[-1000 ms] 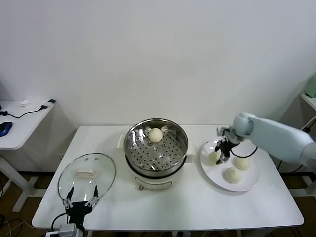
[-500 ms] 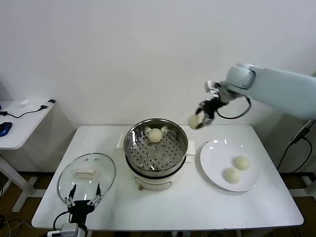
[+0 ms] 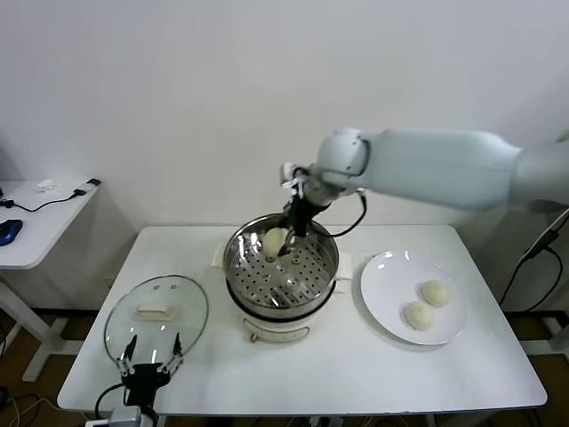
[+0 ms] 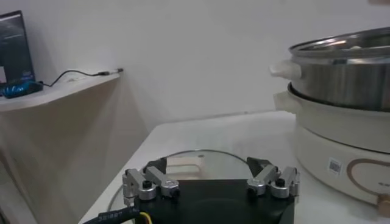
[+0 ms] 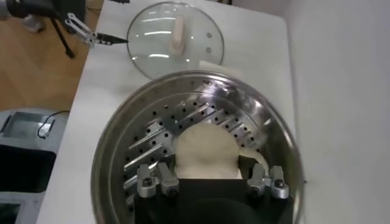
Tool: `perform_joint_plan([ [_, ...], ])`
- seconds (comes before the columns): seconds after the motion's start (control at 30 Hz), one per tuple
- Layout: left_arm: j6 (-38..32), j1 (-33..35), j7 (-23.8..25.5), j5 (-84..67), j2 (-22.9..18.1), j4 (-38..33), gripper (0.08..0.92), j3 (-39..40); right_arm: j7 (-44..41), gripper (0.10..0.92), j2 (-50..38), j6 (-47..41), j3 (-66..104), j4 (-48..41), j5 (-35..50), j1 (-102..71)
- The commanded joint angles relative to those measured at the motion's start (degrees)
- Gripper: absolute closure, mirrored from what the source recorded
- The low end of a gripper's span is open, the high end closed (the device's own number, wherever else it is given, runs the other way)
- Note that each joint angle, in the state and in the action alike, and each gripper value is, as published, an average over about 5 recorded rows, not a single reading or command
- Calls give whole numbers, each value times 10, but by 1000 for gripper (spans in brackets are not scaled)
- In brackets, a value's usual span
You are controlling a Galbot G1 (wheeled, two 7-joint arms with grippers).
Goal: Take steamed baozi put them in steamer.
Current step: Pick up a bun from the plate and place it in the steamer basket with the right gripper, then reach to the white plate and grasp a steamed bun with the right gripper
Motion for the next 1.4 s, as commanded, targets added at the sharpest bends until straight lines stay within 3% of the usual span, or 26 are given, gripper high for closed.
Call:
perform_joint_plan([
  [0.03, 1, 0, 0, 1, 1, 3, 177, -1, 43, 347, 84, -28, -2, -58, 16, -70],
  [0.5, 0, -1, 0, 1, 5, 5, 177, -1, 54, 346, 129, -17, 4, -154, -4, -122],
  [0.67, -3, 1, -1, 2, 4, 4, 177, -1, 52, 260, 120, -7, 18, -145, -15, -126],
  [0.83, -5, 5, -2, 5, 3, -1, 177, -1, -2, 205, 85, 40, 25, -121, -55, -94],
  [1.13, -9, 12, -2, 13, -2, -13, 177, 1, -191, 203, -89, 151, -29, -61, -127, 73],
  [1.4, -12, 17, -6, 14, -2, -19, 177, -3, -222, 203, -301, 181, -112, 28, -224, 106],
])
